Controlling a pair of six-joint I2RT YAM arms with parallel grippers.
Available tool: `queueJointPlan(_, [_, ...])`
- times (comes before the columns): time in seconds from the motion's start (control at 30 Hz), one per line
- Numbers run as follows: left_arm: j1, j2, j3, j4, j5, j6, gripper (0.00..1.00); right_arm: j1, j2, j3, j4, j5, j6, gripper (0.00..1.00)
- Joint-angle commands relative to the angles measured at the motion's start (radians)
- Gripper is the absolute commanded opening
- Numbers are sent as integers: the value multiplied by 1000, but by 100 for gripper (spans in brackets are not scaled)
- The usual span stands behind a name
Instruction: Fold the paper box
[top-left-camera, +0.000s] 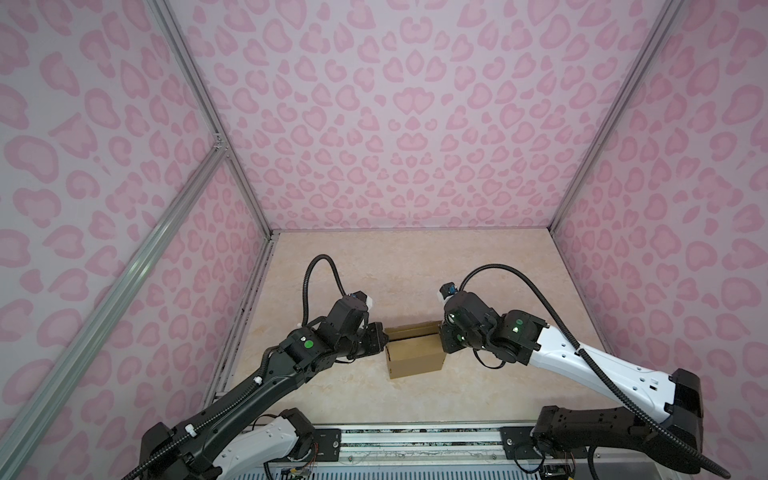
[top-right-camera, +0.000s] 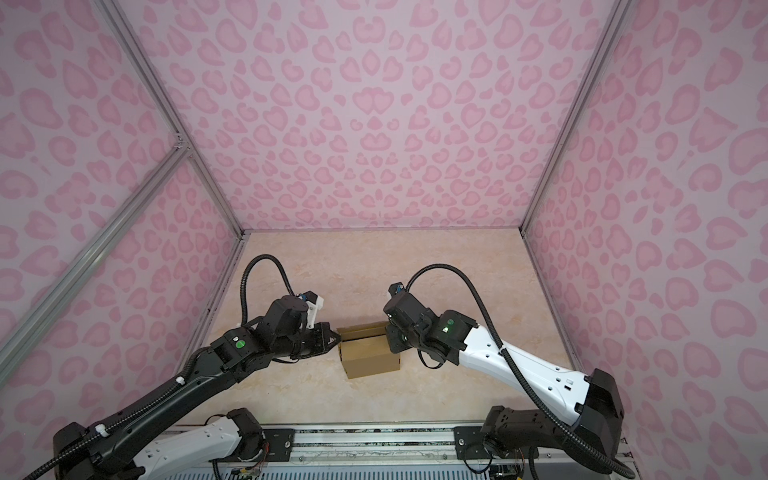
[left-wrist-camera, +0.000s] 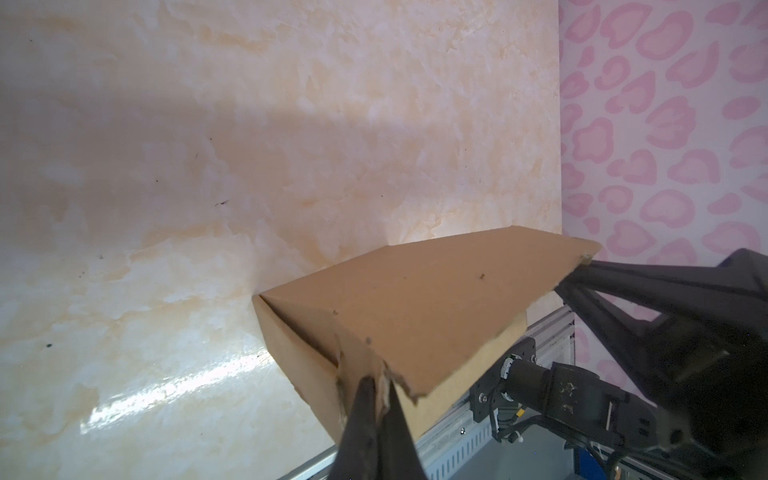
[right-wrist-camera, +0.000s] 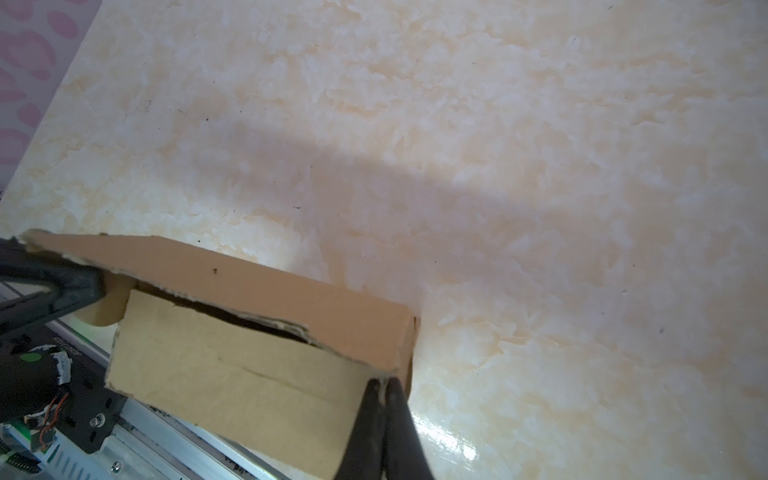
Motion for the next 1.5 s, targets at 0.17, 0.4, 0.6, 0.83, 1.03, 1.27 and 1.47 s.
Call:
queueJointPlan(0.17, [1,-6,-20,-15,15,15,6,-24,-18,0,7,-86,2,6])
queueJointPlan(0.4, [0,-5,-20,-15,17,20,6,-59,-41,12,-4,-110,0,6])
queueJointPlan(0.6, [-1,-12,-22,-11,14,17,5,-62,-32,-7,25,-157,27,6])
queueJointPlan(0.83, [-4,-11,-24,-9,15,21,5,-64,-25,-12,21,-178,58,5])
queueJointPlan(1.03, [-9,-9,-25,-7,12,24,4,-88,-30,-21,36,-246,83,5])
queueJointPlan(1.27, [-14,-15,-27,-8,3,27,4,-124,-56,-43,58,-296,107,4])
queueJointPlan(1.47, [-14,-19,-26,-11,1,29,4,-138,-61,-52,55,-323,109,4])
